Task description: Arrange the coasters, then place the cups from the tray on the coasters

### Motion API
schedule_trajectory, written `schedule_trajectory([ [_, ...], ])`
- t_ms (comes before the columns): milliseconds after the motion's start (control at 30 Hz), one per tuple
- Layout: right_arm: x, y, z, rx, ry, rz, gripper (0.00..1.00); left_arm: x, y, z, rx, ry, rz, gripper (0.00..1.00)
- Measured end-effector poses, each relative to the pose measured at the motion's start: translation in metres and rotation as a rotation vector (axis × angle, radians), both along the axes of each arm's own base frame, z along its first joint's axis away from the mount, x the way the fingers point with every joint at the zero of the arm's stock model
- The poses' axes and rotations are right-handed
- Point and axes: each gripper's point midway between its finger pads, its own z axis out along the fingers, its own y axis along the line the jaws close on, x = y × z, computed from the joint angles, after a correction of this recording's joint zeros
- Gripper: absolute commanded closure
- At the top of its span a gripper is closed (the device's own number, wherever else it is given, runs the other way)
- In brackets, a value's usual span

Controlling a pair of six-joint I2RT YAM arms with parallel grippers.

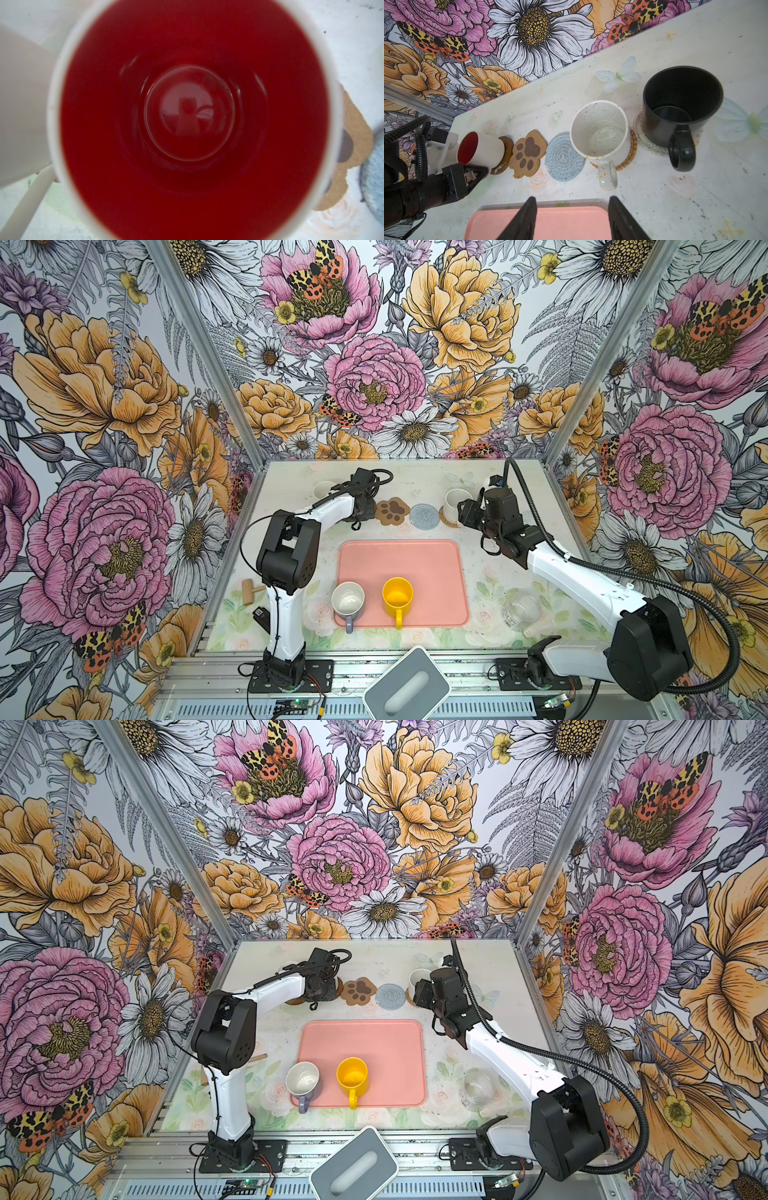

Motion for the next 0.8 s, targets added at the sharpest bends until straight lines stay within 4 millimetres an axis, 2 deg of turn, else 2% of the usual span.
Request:
schedule_trajectory([
  [367,0.0002,-0.0005,0.0001,0.000,0.000,-0.001,0.43,0.0000,-0.0035,-0.0002,-0.020,0.003,-0.009,0.81],
  [667,0.0002,-0.0005,0.0001,0.000,0.000,-0.001,0.43,0.0039,-0.0056,0.0020,-0.031,-0.015,-0.011,0.77],
  [800,0.0002,-0.0005,0.0001,0.000,0.000,-0.001,0.43,0.0039,-0.0056,0.0020,-0.031,-0.015,-0.011,0.72],
])
